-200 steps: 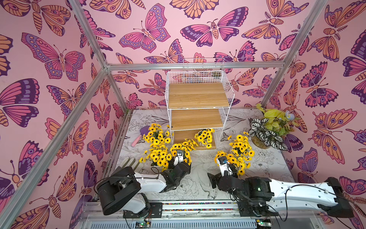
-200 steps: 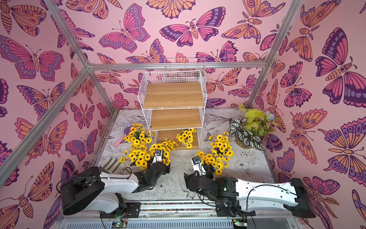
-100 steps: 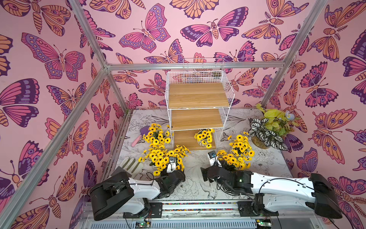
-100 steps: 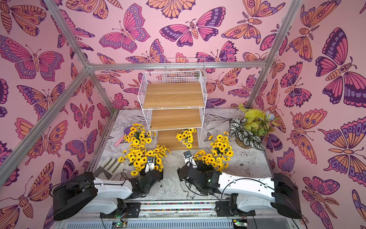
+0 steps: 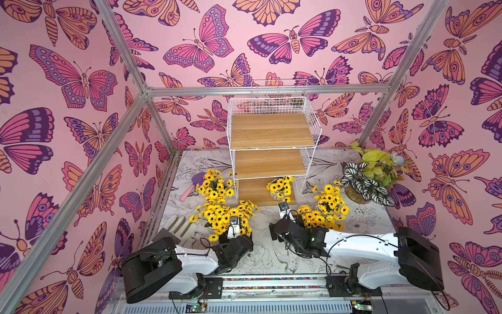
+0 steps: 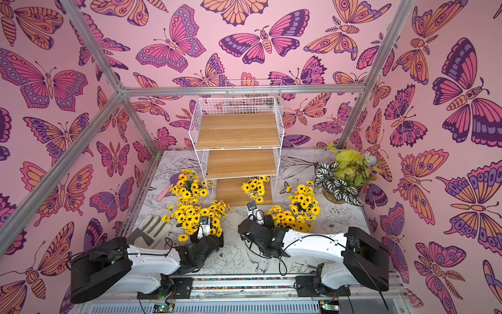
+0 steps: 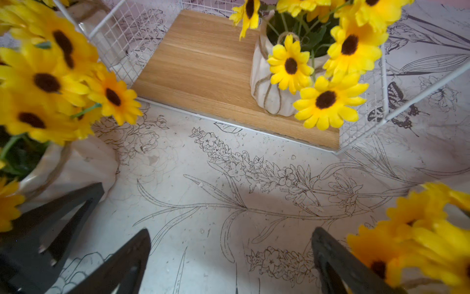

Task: Take the sunflower pots off the shelves
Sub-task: Place the sunflower pot at the center of the board.

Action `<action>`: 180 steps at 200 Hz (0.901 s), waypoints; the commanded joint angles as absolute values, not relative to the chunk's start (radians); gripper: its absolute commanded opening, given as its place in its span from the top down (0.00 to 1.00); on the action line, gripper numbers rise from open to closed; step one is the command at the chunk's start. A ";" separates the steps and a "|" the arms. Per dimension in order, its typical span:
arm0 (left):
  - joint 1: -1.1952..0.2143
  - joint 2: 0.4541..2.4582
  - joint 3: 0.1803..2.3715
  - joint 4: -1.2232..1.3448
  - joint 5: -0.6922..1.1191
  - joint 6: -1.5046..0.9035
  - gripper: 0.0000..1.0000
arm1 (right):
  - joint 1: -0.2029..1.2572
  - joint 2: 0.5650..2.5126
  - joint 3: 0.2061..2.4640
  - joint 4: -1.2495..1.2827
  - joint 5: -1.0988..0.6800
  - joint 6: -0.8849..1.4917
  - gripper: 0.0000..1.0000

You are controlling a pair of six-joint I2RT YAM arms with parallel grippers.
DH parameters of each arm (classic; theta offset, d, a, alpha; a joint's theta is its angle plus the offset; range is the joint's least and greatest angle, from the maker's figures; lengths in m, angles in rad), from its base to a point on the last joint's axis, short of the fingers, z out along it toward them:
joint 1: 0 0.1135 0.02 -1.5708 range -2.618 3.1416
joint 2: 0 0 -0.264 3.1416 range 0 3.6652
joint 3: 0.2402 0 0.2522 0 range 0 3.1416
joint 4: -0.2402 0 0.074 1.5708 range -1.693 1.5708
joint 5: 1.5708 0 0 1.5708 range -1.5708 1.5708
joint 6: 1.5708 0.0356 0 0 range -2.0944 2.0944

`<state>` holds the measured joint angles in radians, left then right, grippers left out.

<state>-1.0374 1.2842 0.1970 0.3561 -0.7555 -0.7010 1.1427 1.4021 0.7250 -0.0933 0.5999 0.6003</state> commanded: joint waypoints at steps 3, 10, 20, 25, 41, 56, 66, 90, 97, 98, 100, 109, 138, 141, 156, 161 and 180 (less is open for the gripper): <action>-1.051 1.227 0.181 0.299 -0.775 -0.724 0.00 | 1.117 1.430 0.757 -0.053 0.594 0.585 0.01; -1.055 1.216 0.182 0.289 -0.776 -0.725 0.00 | 1.116 1.436 0.757 -0.044 0.594 0.581 0.01; -1.061 1.200 0.181 0.278 -0.779 -0.723 0.00 | 1.111 1.443 0.760 -0.038 0.594 0.576 0.01; -1.066 1.190 0.182 0.269 -0.779 -0.724 0.00 | 1.109 1.447 0.762 -0.035 0.597 0.574 0.01; -1.073 1.156 0.195 0.217 -0.773 -0.739 0.00 | 1.100 1.464 0.765 -0.027 0.594 0.574 0.01; -1.091 1.127 0.206 0.168 -0.782 -0.758 0.00 | 1.094 1.479 0.762 -0.010 0.590 0.573 0.01; -1.109 1.111 0.207 0.135 -0.800 -0.781 0.00 | 1.088 1.491 0.762 -0.001 0.587 0.572 0.01; -1.126 1.091 0.209 0.046 -0.814 -0.848 0.00 | 1.080 1.516 0.768 0.021 0.577 0.569 0.01; -1.130 1.091 0.206 0.038 -0.811 -0.858 0.00 | 1.076 1.522 0.773 0.023 0.574 0.568 0.01; -1.130 1.091 0.205 0.037 -0.811 -0.859 0.00 | 1.076 1.523 0.773 0.023 0.573 0.568 0.01; -1.132 1.091 0.204 0.033 -0.810 -0.862 0.00 | 1.074 1.525 0.774 0.024 0.573 0.566 0.01; -1.139 1.092 0.201 0.019 -0.809 -0.879 0.00 | 1.069 1.531 0.779 0.025 0.571 0.566 0.01; -1.172 1.104 0.202 -0.034 -0.835 -0.947 0.00 | 1.046 1.544 0.790 0.037 0.584 0.556 0.01; -1.177 1.106 0.204 -0.039 -0.838 -0.955 0.00 | 1.044 1.546 0.791 0.041 0.584 0.553 0.01; -1.191 1.115 0.206 -0.051 -0.840 -0.973 0.00 | 1.034 1.565 0.807 0.048 0.596 0.541 0.01; -1.195 1.117 0.208 -0.058 -0.839 -0.977 0.00 | 1.033 1.565 0.815 0.048 0.604 0.538 0.01; -1.216 1.122 0.217 -0.088 -0.839 -1.001 0.00 | 1.027 1.633 0.835 0.058 0.639 0.530 0.01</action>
